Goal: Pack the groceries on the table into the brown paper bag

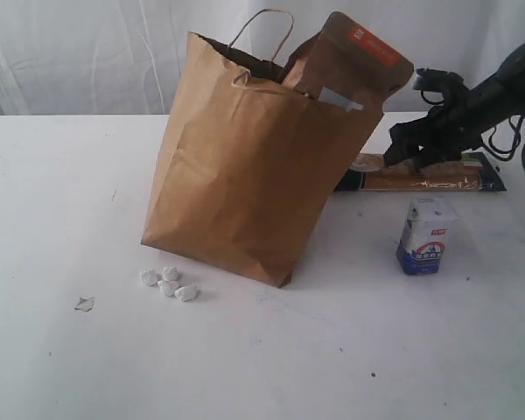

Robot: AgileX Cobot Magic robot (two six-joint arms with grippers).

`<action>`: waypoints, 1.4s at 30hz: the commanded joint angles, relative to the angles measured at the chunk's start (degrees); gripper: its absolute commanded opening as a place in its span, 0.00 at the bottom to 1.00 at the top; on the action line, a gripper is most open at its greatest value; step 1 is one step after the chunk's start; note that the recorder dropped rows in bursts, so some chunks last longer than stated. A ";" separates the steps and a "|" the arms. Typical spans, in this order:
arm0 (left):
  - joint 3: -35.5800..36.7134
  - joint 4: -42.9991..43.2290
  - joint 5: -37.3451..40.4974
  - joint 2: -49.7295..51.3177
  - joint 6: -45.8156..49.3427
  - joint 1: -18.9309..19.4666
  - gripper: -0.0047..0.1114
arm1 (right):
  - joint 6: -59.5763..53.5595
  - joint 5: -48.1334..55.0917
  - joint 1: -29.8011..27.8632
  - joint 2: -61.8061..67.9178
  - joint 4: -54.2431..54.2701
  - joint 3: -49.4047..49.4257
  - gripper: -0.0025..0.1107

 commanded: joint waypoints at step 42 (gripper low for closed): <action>0.20 0.65 -10.99 -0.42 3.86 -0.06 0.04 | 0.46 -14.84 0.34 3.63 -8.61 -2.19 0.51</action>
